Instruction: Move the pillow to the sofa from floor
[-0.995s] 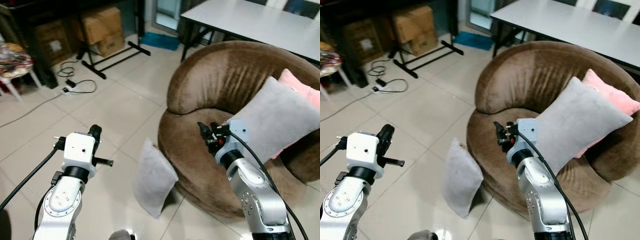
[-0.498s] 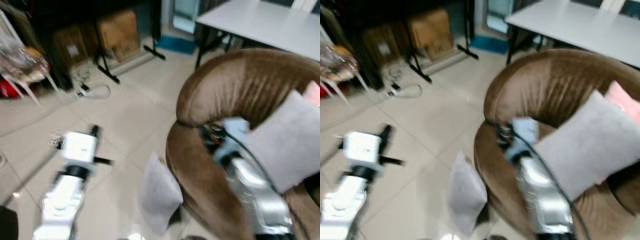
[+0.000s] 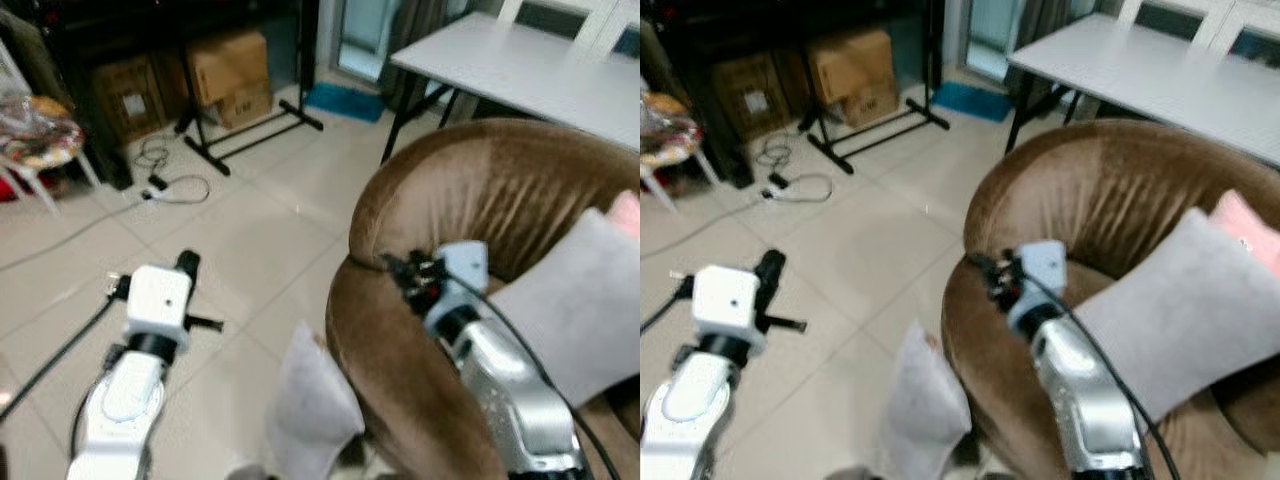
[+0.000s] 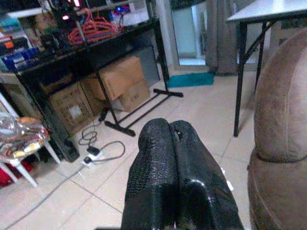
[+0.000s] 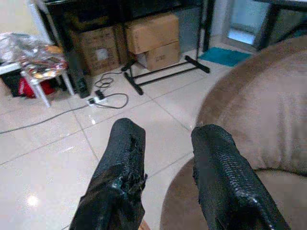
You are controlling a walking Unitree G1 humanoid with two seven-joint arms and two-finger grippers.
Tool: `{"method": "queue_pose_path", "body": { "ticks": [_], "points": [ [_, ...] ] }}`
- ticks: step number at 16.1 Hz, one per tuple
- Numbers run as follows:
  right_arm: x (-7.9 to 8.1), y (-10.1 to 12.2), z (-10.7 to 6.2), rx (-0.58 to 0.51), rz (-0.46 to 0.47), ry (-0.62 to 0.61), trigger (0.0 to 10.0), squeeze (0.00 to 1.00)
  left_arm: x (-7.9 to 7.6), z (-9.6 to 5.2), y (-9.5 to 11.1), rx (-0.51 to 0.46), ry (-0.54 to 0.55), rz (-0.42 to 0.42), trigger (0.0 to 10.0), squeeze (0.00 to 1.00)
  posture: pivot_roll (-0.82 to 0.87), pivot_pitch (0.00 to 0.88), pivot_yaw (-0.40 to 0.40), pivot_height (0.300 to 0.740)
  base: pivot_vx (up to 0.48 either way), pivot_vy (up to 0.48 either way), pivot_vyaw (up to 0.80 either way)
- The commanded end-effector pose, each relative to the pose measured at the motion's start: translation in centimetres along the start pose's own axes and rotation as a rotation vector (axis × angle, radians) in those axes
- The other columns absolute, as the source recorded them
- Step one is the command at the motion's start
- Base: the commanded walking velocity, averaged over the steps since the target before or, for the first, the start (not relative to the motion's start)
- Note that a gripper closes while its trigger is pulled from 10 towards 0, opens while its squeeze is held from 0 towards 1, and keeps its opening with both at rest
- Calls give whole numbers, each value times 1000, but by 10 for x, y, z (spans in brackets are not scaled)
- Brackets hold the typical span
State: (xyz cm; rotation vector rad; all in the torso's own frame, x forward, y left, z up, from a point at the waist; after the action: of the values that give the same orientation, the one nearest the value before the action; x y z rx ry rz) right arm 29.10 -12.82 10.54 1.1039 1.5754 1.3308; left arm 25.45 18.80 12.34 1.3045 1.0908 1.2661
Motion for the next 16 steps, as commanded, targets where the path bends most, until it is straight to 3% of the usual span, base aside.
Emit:
{"method": "queue_pose_path", "body": {
  "ticks": [1, 16],
  "points": [
    [-3, 2, -1, -20, 11, -23, 10000, 0, 3, -1, -1, -3, 18, 15, 10000, 0, 30, 67, -40, 715, 0, 0, 0],
    [-2, -1, -1, 0, -1, 5, 10000, 0, 5, 0, 0, -24, 69, -4, 10000, 0, 26, 82, -48, 575, 0, 0, 0]
  ]
}}
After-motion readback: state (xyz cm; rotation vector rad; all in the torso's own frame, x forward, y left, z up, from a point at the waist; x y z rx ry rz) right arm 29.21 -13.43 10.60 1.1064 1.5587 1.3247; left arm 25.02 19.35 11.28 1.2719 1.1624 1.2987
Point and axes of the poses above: a point about 5 cm out from each wrist's last joint towards the gripper, its own z axis pointing out of the wrist towards the gripper, its own y axis along the axis of the wrist's last joint, x = y × z, the point moved 3 cm from there along z, pointing out of the wrist towards the gripper, and after that the axes turned 9 degrees about -z, right-handed, at the moved point
